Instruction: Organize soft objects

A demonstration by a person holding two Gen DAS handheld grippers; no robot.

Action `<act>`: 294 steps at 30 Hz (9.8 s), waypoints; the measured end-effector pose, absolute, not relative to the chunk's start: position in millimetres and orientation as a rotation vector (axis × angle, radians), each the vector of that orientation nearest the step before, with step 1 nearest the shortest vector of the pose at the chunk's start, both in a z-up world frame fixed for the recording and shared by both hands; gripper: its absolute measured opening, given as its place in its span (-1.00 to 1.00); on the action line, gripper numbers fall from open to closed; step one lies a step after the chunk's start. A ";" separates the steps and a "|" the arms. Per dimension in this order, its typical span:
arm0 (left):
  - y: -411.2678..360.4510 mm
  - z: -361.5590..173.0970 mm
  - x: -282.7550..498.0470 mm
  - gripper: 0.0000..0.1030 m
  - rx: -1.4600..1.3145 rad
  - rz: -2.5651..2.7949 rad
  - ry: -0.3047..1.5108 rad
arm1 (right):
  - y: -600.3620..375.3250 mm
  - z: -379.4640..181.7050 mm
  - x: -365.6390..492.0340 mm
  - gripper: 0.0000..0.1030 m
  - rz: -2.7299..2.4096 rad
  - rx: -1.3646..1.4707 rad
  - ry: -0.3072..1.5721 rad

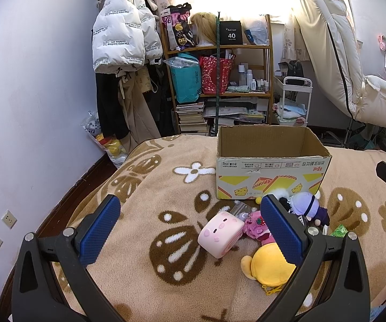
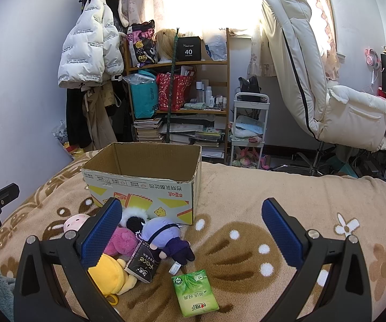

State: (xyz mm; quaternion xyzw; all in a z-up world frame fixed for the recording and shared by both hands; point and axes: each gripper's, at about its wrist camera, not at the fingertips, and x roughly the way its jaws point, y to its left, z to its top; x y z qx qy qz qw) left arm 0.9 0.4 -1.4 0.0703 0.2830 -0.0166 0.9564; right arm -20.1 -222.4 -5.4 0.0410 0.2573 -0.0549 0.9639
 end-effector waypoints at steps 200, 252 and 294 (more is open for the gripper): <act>-69.7 -18.5 202.0 0.68 0.174 -0.162 0.647 | -222.4 -48.8 173.2 0.17 0.047 0.152 0.642; 20.7 -38.6 87.8 0.99 0.131 -0.008 0.955 | -197.3 -50.5 37.2 0.88 -0.005 0.182 0.777; 6.3 -139.6 129.8 0.99 0.166 -0.053 1.273 | -162.4 -165.9 86.1 0.12 0.152 0.233 1.189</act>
